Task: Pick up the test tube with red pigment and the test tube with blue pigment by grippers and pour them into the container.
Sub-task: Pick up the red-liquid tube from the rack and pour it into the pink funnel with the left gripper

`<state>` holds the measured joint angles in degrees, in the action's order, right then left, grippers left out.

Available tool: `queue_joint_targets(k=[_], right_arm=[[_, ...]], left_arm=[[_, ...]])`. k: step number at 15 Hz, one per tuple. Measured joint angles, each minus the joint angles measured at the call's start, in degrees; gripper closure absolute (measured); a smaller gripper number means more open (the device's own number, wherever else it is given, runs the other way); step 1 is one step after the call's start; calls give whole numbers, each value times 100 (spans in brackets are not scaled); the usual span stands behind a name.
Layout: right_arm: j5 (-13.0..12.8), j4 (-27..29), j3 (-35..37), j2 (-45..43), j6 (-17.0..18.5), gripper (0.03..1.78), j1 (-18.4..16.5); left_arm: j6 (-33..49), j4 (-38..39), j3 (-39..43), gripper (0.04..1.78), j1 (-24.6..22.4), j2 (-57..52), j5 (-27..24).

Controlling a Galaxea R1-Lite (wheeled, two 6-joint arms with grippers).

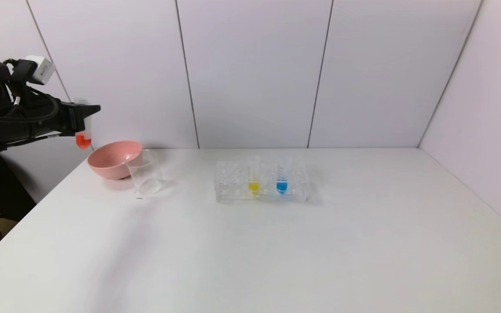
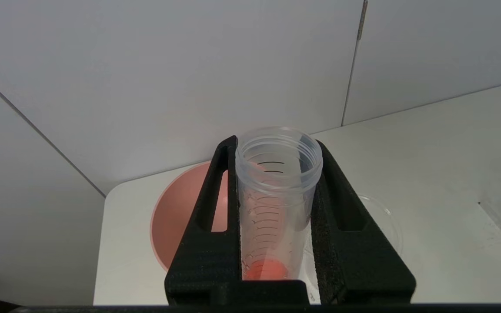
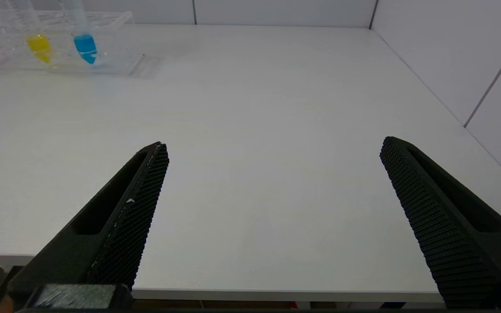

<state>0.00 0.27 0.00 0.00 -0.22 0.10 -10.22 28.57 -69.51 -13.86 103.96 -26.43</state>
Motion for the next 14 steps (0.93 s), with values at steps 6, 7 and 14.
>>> queue_joint_targets(k=[6,7,14], right_arm=[[0,-2,0,0,-2,4,-5],[0,-2,0,0,-2,4,-2],[0,-2,0,0,0,4,-2]], left_arm=[[-85,-55,33,136,0,22,-118],[-87,-57,-17,136,0,56,-223],[-343,-413,-279,136,-121,304,-802]])
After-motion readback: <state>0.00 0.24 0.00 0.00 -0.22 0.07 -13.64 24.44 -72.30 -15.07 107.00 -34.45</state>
